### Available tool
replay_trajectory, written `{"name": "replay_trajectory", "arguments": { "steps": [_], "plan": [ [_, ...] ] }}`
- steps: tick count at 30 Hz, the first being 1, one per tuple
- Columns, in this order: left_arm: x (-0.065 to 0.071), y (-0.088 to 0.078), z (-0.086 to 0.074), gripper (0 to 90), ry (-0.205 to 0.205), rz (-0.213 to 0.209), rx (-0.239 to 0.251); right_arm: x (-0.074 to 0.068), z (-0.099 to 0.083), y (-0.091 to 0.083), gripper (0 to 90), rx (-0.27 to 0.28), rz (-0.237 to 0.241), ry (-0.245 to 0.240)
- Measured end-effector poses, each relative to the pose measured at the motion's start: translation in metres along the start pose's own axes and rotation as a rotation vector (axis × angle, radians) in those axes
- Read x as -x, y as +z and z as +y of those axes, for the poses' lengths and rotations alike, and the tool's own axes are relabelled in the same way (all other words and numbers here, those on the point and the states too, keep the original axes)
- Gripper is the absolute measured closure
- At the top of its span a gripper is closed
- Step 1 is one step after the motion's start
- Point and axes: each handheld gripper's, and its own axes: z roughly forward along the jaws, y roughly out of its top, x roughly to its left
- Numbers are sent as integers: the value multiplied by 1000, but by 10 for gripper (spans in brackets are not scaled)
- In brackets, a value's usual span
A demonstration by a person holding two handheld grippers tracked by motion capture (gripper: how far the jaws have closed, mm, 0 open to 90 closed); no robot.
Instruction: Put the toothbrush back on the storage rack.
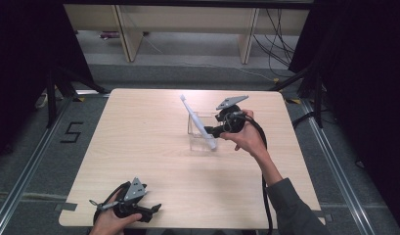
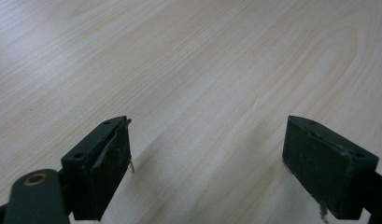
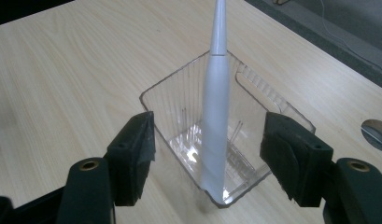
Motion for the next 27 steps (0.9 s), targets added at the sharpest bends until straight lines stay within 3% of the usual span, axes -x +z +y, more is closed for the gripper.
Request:
{"name": "replay_trajectory", "arguments": {
  "steps": [3, 4, 9, 14, 16, 17, 19, 20, 26, 27],
  "plan": [
    [0, 0, 0, 150, 6, -7, -10, 3, -3, -1, 359, 15, -2, -22],
    [0, 0, 0, 150, 8, -6, -11, 2, -5, -2, 359, 17, -6, 6],
    [0, -1, 0, 150, 8, -6, -11, 4, -10, -6, 354, 31, -6, 16],
    [0, 0, 0, 150, 2, 2, -2, 5, -14, -10, 342, 53, -14, 2],
    [0, 0, 0, 150, 3, 3, -2, 5, -16, -13, 339, 35, -10, 14],
    [0, 1, 0, 150, 3, 3, -2, 6, -17, -13, 337, 39, -10, -5],
    [0, 1, 0, 150, 2, 3, -3, 4, -20, -13, 333, 55, -14, 15],
    [0, 1, 0, 150, 4, 3, -4, 4, -22, -15, 330, 35, -11, 15],
    [0, 1, 0, 151, 2, 5, -6, 3, -29, -16, 315, 43, -8, 7],
    [0, 1, 0, 151, 2, 5, -6, 1, -31, -14, 313, 68, -14, 19]
  ]
}}
